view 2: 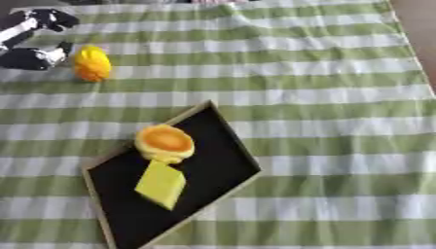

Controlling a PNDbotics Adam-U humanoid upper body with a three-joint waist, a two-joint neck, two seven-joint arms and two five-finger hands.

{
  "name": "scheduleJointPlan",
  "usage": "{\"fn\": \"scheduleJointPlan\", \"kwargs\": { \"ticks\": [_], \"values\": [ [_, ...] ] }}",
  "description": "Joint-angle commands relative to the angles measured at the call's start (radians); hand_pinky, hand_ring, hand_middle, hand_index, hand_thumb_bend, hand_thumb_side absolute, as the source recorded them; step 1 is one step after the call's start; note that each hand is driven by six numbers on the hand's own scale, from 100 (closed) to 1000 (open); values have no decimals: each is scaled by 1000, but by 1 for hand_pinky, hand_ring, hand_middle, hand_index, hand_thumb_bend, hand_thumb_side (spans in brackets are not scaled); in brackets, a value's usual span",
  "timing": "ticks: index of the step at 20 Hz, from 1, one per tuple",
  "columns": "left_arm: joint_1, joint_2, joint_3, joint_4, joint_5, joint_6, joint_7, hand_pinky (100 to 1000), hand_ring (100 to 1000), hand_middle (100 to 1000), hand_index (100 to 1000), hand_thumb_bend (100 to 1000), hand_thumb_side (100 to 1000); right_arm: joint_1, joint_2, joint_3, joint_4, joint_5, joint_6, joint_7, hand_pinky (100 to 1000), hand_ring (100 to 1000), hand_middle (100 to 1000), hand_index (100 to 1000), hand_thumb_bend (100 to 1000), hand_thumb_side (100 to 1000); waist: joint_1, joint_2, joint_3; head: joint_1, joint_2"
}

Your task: Pick up objects on the table and place them in the box.

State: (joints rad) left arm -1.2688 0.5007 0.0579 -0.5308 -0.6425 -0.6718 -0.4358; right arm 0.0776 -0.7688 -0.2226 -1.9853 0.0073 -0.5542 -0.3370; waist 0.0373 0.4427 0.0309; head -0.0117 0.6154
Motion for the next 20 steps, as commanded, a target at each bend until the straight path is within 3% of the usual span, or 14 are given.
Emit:
{"fn": "scheduleJointPlan", "kwargs": {
  "ticks": [1,4,9,11,12,14,20],
  "values": [
    [-26,29,-3,-28,2,-218,-248,904,926,868,931,187,580,3,-18,-3,-15,-6,16,7,987,916,747,793,100,470,-2,-33,3,-1,4],
    [-33,41,0,-33,-21,-219,-238,940,952,889,933,258,562,12,-19,0,-15,-5,32,14,988,913,744,790,100,470,2,-41,11,-6,10],
    [-39,45,-9,-33,-50,-232,-235,967,964,913,951,303,615,18,-20,4,-15,-8,51,19,987,907,737,786,100,470,4,-48,20,-12,17],
    [-38,42,-18,-31,-67,-234,-242,974,968,917,961,305,436,18,-20,5,-15,-11,55,20,987,905,735,785,100,470,4,-49,20,-12,17],
    [-37,40,-21,-30,-76,-235,-245,976,969,917,963,330,259,18,-19,5,-15,-12,56,21,986,904,733,783,100,470,3,-49,19,-12,17],
    [-37,33,-22,-23,-88,-235,-247,975,966,919,967,311,175,17,-17,6,-15,-14,60,23,986,902,730,781,100,470,3,-49,18,-10,17],
    [-36,6,-35,-1,-70,-235,-279,972,964,921,977,238,323,14,-14,4,-15,-28,83,19,985,898,725,777,100,470,6,-52,14,-9,18]
  ]
}}
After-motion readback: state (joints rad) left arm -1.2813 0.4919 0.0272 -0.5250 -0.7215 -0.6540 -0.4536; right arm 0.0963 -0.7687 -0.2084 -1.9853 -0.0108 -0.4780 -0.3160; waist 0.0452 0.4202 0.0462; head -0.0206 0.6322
